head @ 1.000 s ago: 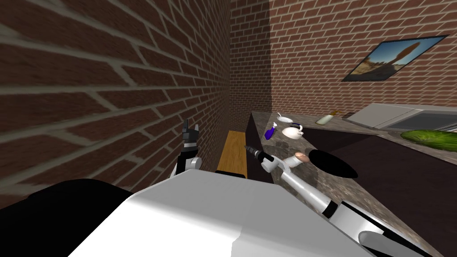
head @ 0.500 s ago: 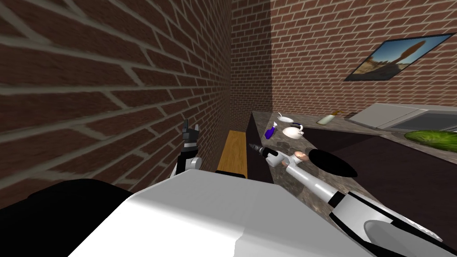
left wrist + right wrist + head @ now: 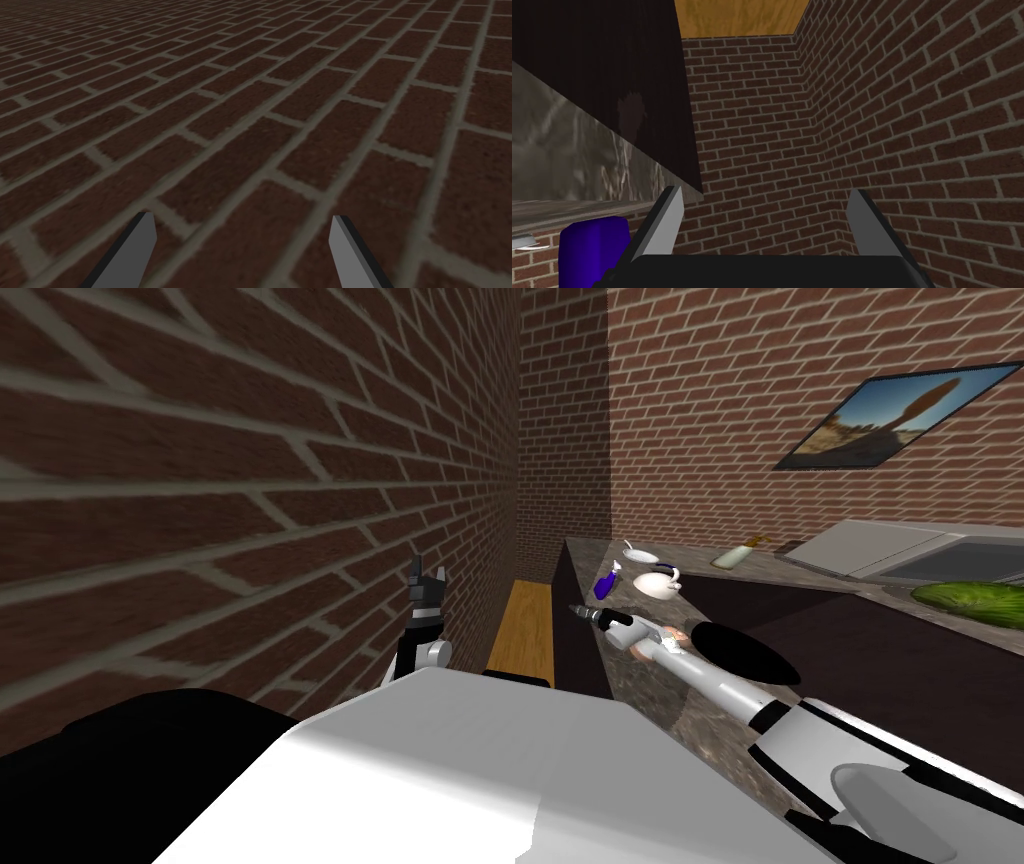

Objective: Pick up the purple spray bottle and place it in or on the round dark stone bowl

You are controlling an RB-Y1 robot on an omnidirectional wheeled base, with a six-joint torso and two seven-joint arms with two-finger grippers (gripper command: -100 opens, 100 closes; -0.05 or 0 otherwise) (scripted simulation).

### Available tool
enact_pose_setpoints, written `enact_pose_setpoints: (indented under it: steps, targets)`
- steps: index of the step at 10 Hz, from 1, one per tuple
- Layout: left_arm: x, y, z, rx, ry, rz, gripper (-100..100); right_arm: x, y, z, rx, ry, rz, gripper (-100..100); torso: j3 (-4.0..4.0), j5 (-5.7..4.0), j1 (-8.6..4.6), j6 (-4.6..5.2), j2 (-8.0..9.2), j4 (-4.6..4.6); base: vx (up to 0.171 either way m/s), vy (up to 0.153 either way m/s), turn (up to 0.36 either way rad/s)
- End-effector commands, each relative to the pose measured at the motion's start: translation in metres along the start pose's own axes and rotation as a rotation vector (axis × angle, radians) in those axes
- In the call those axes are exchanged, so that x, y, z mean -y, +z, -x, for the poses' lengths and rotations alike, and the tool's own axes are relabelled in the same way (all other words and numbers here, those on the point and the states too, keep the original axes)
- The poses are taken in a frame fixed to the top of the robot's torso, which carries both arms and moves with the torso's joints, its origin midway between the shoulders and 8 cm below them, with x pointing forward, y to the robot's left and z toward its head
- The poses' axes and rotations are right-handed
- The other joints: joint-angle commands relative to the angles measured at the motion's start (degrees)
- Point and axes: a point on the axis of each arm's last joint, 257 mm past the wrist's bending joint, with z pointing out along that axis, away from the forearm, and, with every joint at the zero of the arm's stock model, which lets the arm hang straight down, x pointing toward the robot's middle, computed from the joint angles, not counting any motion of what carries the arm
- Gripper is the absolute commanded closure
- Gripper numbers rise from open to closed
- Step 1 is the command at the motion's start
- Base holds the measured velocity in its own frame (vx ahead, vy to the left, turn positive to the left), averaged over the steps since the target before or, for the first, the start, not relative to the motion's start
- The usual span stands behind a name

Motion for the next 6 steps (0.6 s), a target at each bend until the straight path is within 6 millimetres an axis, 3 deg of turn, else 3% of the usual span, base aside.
enact_pose_setpoints:
  steps: [1,3,4,6]
  targets:
    - [0.0,0.0,0.0,0.0,0.0,0.0,0,0.029,-0.005,0.022,0.005,-0.019,-0.054,-100,0.0,0.0,0.0,0.0,0.0,0.0,-0.011,-0.005,0.014]
    - [0.0,0.0,0.0,0.0,0.0,0.0,0,0.067,-0.015,0.059,0.019,-0.035,-0.134,-100,-0.01,0.0,-0.03,0.0,-0.02,0.0,-0.002,-0.018,0.03]
    - [0.0,0.0,0.0,0.0,0.0,0.0,0,0.069,-0.016,0.061,0.022,-0.038,-0.138,-100,-0.02,0.0,-0.06,0.0,-0.04,0.0,0.006,-0.018,0.004]
    - [0.0,0.0,0.0,0.0,0.0,0.0,0,0.102,-0.031,0.097,0.043,-0.041,-0.207,-100,-0.05,-0.01,-0.03,-0.02,-0.09,-0.02,0.017,-0.015,0.024]
